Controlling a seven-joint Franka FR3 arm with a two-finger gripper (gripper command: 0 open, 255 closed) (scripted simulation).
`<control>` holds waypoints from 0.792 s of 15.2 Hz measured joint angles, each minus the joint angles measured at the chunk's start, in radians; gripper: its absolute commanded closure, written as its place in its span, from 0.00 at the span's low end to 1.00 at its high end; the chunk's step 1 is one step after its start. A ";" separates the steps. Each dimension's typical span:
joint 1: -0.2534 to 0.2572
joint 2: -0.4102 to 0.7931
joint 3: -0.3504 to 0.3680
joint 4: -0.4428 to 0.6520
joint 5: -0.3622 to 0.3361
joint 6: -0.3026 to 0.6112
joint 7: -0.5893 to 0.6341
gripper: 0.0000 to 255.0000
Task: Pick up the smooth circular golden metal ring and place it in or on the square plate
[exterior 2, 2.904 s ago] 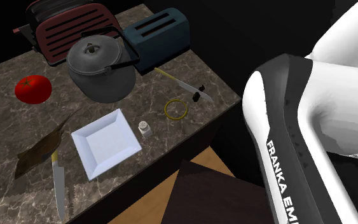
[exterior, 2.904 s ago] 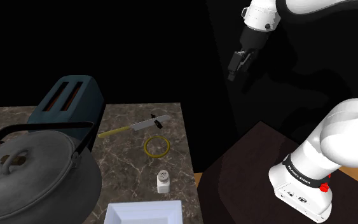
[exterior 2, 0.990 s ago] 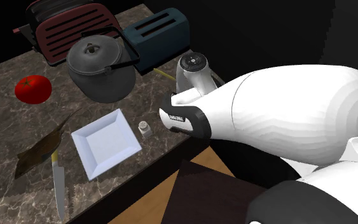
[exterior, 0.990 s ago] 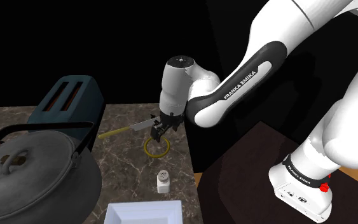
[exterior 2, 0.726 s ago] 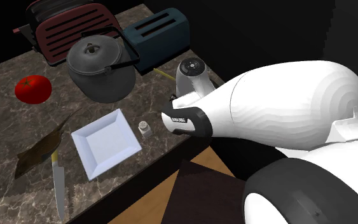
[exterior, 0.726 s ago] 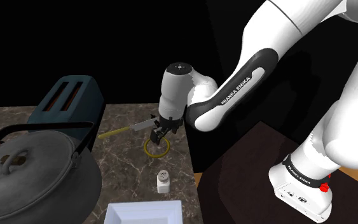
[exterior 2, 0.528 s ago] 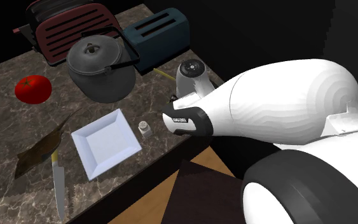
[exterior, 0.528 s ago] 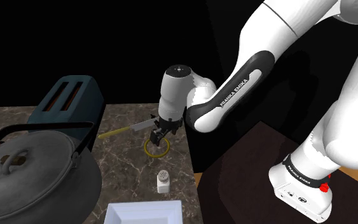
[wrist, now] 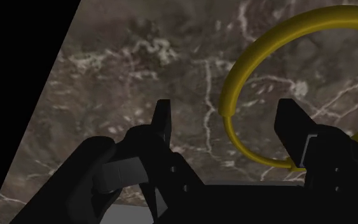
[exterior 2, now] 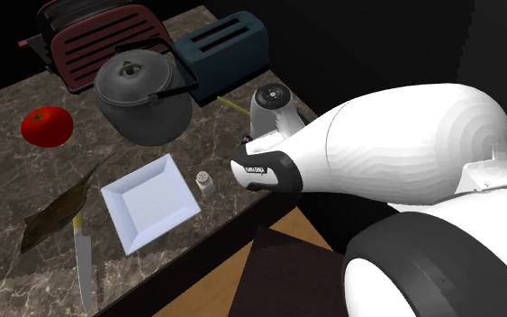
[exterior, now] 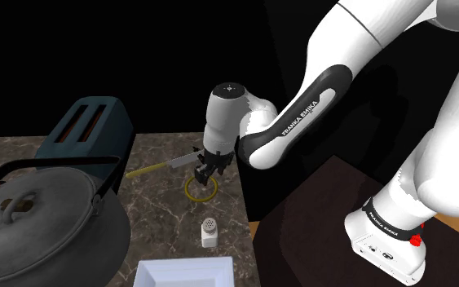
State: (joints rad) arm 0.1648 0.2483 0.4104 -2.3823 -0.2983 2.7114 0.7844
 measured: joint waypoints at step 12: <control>-0.015 -0.036 0.024 -0.001 0.044 -0.030 -0.033 1.00</control>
State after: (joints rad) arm 0.1498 0.2119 0.4345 -2.3833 -0.2539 2.6819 0.7515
